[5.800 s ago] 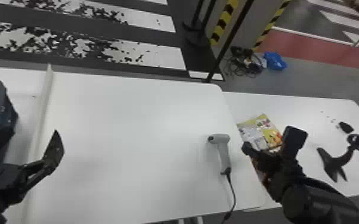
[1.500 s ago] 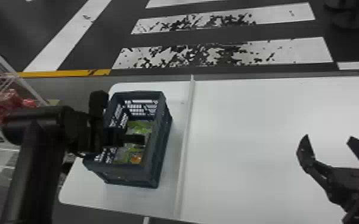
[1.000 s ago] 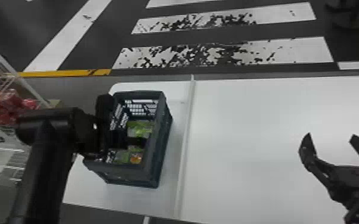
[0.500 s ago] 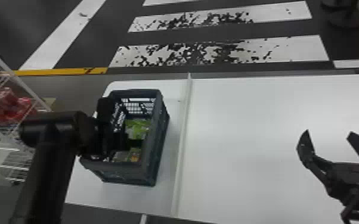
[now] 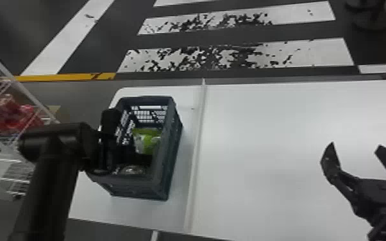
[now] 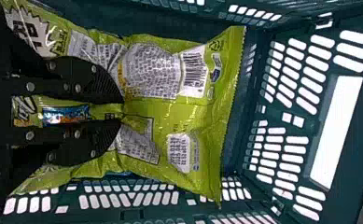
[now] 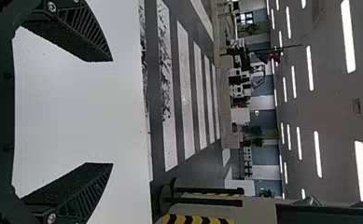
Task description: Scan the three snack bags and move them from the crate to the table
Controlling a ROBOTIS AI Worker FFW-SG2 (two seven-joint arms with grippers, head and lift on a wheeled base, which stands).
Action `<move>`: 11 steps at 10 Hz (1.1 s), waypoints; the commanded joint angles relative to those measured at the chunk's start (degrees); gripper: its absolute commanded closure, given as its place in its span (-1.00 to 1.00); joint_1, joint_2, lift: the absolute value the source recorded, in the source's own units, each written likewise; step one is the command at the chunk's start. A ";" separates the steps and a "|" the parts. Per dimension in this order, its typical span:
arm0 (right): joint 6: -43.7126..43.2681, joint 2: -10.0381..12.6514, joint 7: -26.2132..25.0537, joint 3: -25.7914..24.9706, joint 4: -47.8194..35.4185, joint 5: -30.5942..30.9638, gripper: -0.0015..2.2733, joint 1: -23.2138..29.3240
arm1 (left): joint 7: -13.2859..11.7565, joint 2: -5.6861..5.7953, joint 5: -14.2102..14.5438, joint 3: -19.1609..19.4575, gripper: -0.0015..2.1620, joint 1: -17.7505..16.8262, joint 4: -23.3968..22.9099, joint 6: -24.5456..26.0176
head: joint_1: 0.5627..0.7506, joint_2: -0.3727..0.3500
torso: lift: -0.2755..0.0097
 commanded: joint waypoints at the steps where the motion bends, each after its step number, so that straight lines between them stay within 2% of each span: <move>1: -0.58 0.25 -0.01 0.00 -0.02 -0.18 -0.92 0.33 | -0.37 -0.01 -0.08 1.82 0.91 1.30 -1.13 -0.80 | 0.41 0.68 | 0.50; 4: -1.64 0.43 -0.01 0.09 -0.81 -0.18 -0.92 1.38 | -0.01 -0.01 1.41 6.92 0.91 6.23 -10.10 -0.63 | 0.41 0.73 | 0.50; 5: -1.99 0.43 -0.10 0.00 -1.08 -0.18 -0.92 1.73 | 0.95 -0.27 2.64 9.03 0.90 8.69 -14.14 -1.86 | 0.41 0.76 | 0.50; 6: -2.34 0.43 -0.18 0.00 -1.25 -0.18 -0.92 2.00 | 1.66 -1.06 3.08 10.87 0.90 10.71 -17.92 -3.09 | 0.41 0.77 | 0.50; 7: -2.69 0.43 -0.18 0.00 -1.60 -0.18 -0.92 2.52 | 2.18 -1.15 4.14 11.57 0.90 11.76 -20.47 -3.09 | 0.41 0.79 | 0.50; 11: -4.10 0.25 -0.71 -1.40 -2.13 -0.70 -0.92 3.75 | 2.62 -1.77 4.40 12.10 0.90 13.08 -23.10 -4.67 | 0.41 0.76 | 0.50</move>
